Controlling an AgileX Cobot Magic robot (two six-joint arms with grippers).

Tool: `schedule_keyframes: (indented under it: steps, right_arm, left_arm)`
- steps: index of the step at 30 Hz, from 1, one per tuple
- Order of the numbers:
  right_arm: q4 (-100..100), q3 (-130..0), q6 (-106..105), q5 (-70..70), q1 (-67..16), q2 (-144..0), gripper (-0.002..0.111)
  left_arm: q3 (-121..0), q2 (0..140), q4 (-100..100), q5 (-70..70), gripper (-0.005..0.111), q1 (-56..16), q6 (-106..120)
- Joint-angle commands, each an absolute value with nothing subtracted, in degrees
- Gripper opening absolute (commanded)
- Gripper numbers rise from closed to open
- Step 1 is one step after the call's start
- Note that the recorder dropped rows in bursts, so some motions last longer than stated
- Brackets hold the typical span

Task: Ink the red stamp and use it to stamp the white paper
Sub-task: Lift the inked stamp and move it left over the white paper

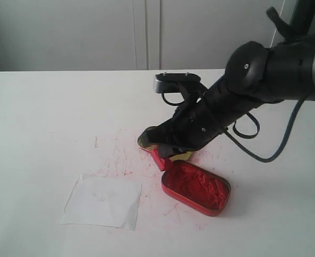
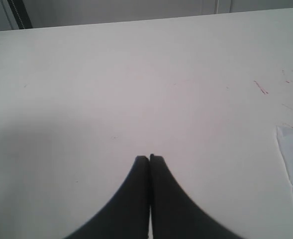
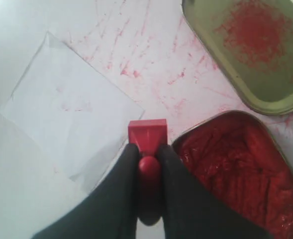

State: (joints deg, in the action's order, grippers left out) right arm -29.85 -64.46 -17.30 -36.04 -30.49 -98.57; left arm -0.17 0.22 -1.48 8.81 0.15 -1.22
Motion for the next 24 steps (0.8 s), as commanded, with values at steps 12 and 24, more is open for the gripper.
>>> schedule_keyframes:
  steps: [12,24]
  right_arm:
    - [-13.6,-75.2,-3.1,-42.7,-42.2,-102.1,0.0]
    - [-4.0,-82.0,6.3,-45.1,-50.1,-109.5,0.0]
  left_arm:
    - [0.0,0.0,-1.4,8.6,0.0,0.0,-1.3]
    - [0.0,0.0,-1.4,8.6,0.0,0.0,-1.3]
